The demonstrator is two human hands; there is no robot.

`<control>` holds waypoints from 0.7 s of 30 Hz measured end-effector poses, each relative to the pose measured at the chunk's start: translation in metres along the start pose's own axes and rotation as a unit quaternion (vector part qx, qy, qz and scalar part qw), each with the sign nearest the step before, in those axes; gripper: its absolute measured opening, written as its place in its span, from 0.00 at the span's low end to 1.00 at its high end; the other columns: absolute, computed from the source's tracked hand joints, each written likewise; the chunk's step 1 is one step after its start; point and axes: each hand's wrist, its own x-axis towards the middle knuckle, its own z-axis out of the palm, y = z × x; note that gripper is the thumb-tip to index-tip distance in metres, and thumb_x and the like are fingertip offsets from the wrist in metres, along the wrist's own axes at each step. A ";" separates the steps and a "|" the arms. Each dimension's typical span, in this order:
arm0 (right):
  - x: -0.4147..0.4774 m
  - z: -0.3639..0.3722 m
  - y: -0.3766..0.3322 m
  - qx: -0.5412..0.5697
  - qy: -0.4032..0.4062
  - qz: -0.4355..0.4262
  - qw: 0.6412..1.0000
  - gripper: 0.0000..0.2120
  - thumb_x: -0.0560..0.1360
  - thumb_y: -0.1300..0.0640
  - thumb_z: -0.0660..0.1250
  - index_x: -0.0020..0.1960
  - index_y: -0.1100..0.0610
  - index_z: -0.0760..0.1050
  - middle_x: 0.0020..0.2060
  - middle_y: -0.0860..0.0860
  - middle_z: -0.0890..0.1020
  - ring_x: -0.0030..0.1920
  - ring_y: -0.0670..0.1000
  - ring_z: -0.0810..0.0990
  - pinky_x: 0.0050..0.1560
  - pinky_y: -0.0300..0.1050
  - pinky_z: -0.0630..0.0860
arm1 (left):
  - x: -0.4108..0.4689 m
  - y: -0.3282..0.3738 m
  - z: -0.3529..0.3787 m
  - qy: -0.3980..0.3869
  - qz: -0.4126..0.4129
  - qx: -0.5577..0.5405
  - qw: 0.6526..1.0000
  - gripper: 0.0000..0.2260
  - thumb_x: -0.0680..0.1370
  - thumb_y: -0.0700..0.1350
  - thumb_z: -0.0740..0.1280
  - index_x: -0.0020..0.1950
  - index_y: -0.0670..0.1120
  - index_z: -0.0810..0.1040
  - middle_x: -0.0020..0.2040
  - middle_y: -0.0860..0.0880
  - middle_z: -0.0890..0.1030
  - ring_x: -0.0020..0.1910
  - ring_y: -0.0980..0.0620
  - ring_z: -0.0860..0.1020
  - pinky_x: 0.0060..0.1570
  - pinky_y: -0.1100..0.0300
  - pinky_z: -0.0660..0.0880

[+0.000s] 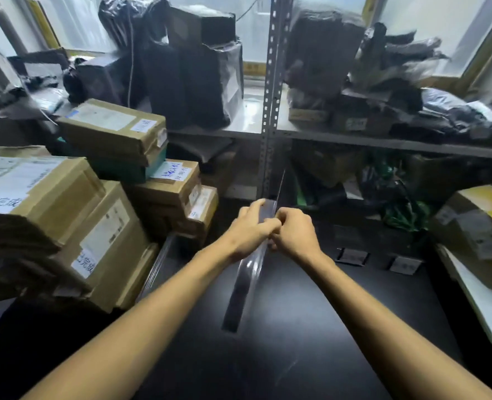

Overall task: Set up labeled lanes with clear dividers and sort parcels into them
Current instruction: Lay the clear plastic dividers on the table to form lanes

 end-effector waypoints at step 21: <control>0.150 0.066 0.169 -0.066 -0.005 0.127 0.990 0.14 0.73 0.57 0.65 0.33 0.55 0.62 0.26 0.49 0.71 0.27 0.48 0.66 0.28 0.40 0.65 | 0.190 -0.129 0.129 -0.253 -0.154 -0.172 0.939 0.29 0.74 0.38 0.66 0.70 0.58 0.64 0.53 0.55 0.79 0.43 0.59 0.79 0.39 0.63 0.76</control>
